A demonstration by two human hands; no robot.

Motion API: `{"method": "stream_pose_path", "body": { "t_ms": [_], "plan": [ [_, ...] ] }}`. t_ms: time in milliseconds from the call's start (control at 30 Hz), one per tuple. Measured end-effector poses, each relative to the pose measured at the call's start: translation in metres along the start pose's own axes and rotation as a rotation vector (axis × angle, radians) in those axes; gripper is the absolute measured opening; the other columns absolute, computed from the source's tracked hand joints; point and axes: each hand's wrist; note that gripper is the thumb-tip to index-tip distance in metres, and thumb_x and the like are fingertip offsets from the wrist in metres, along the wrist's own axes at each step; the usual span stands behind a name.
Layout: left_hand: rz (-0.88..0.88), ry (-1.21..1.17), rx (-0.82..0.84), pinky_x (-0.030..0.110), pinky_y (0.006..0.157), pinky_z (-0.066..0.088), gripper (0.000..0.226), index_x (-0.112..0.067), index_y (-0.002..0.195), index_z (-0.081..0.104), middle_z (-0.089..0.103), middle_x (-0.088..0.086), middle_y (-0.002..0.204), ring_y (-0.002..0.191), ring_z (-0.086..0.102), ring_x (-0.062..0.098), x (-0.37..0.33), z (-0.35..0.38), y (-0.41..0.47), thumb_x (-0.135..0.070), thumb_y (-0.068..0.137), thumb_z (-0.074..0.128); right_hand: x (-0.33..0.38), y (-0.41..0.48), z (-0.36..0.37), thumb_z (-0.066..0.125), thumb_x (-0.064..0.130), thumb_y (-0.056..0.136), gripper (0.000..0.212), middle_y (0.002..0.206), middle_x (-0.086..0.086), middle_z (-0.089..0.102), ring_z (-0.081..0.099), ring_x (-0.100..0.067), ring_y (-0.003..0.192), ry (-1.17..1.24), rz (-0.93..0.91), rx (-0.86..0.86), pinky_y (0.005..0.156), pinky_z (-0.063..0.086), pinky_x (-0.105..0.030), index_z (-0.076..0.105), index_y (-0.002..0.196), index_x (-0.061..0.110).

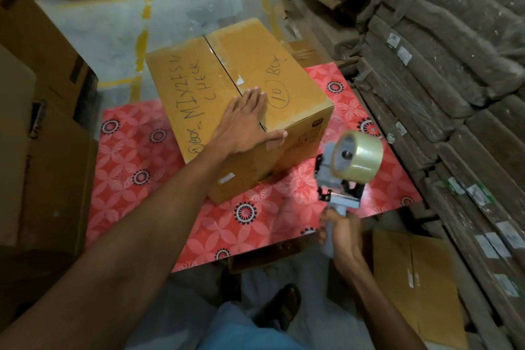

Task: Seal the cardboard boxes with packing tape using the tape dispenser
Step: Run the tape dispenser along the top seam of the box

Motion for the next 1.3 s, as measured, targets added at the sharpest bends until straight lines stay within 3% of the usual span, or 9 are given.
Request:
{"method": "stream_pose_path", "body": {
  "t_ms": [100, 233, 367, 500, 633, 800, 933, 1067, 1300],
  "plan": [
    [0.012, 0.01, 0.004, 0.045, 0.127, -0.005, 0.118, -0.013, 0.161, -0.008, -0.016, 0.008, 0.168, 0.155, -0.014, 0.021, -0.003, 0.001, -0.002, -0.087, 0.082, 0.038, 0.018, 0.036, -0.02, 0.064, 0.038, 0.07, 0.033, 0.077, -0.016, 0.07, 0.064, -0.036, 0.07, -0.31, -0.167, -0.227, 0.065, 0.047, -0.041, 0.071, 0.086, 0.009],
    [0.007, 0.022, 0.022, 0.045, 0.126, -0.006, 0.121, -0.014, 0.16, -0.014, -0.02, 0.007, 0.167, 0.155, -0.017, 0.021, -0.007, 0.002, -0.004, -0.077, 0.083, 0.054, 0.031, 0.097, -0.042, 0.074, 0.026, 0.081, 0.052, 0.117, -0.02, 0.067, 0.064, -0.038, 0.107, -0.582, -0.217, -0.298, 0.084, 0.047, -0.04, 0.058, 0.124, 0.004],
    [-0.013, 0.098, 0.014, 0.045, 0.126, -0.006, 0.124, -0.014, 0.158, -0.021, -0.024, 0.008, 0.166, 0.154, -0.019, 0.022, -0.01, 0.009, -0.012, -0.063, 0.085, 0.067, 0.002, 0.162, -0.062, 0.077, 0.036, 0.072, 0.063, 0.115, -0.018, 0.067, 0.067, -0.037, 0.1, -0.737, -0.202, -0.297, 0.082, 0.056, -0.046, 0.055, 0.123, 0.006],
    [-0.006, 0.141, 0.001, 0.046, 0.126, -0.005, 0.124, -0.012, 0.157, -0.024, -0.026, 0.009, 0.165, 0.154, -0.019, 0.024, -0.011, 0.012, -0.02, -0.062, 0.086, 0.065, -0.032, 0.2, -0.079, 0.071, 0.045, 0.076, 0.056, 0.105, -0.011, 0.066, 0.068, -0.032, 0.097, -0.911, -0.12, -0.226, 0.072, 0.048, -0.032, 0.061, 0.115, 0.006],
    [0.016, 0.124, 0.022, 0.048, 0.126, -0.006, 0.118, -0.014, 0.156, -0.025, -0.029, 0.008, 0.164, 0.153, -0.022, 0.024, -0.013, 0.01, -0.03, -0.077, 0.088, 0.048, 0.002, 0.162, -0.066, 0.057, 0.052, 0.083, 0.046, 0.108, -0.008, 0.067, 0.064, -0.028, 0.098, -1.212, -0.16, -0.136, 0.085, 0.052, -0.036, 0.068, 0.11, 0.017],
    [0.022, -0.198, -0.091, 0.047, 0.126, 0.0, 0.086, -0.028, 0.162, 0.009, -0.004, -0.001, 0.17, 0.157, -0.003, 0.016, 0.0, -0.002, -0.026, -0.081, 0.093, 0.016, 0.112, 0.086, -0.002, 0.063, 0.014, 0.082, 0.017, 0.106, -0.02, 0.061, 0.056, -0.04, 0.1, -1.248, -0.733, -0.552, 0.087, 0.042, -0.047, 0.066, 0.096, 0.005],
    [-0.066, -0.206, -0.168, 0.049, 0.126, 0.002, 0.072, -0.025, 0.159, 0.021, 0.012, -0.001, 0.169, 0.156, 0.005, 0.017, 0.052, -0.016, 0.015, -0.068, 0.101, 0.017, 0.172, 0.061, 0.104, 0.06, 0.007, 0.086, 0.008, 0.098, -0.007, 0.062, 0.057, -0.025, 0.093, -0.973, -1.04, -0.104, 0.08, 0.042, -0.022, 0.066, 0.092, 0.008],
    [-0.119, -0.133, -0.092, 0.05, 0.125, 0.003, 0.067, -0.018, 0.161, 0.016, 0.009, 0.002, 0.17, 0.157, 0.003, 0.022, 0.12, -0.034, 0.062, -0.055, 0.106, 0.017, 0.182, 0.068, 0.219, 0.055, 0.011, 0.084, 0.025, 0.107, -0.014, 0.069, 0.059, -0.034, 0.106, -1.225, -1.107, 0.266, 0.092, 0.048, -0.043, 0.068, 0.106, 0.01],
    [-0.117, 0.007, -0.044, 0.054, 0.122, 0.01, 0.056, -0.026, 0.162, 0.014, 0.009, -0.006, 0.17, 0.156, 0.008, 0.025, 0.197, -0.051, 0.137, -0.044, 0.109, 0.015, 0.214, 0.133, 0.338, 0.038, 0.02, 0.102, 0.043, 0.15, -0.011, 0.045, 0.037, -0.027, 0.142, -1.466, -1.141, 0.227, 0.113, 0.03, -0.043, 0.044, 0.142, 0.008]
  ]
}}
Point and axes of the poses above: each hand's wrist, its own y-axis towards the middle knuckle, its own z-axis out of the palm, x = y × z
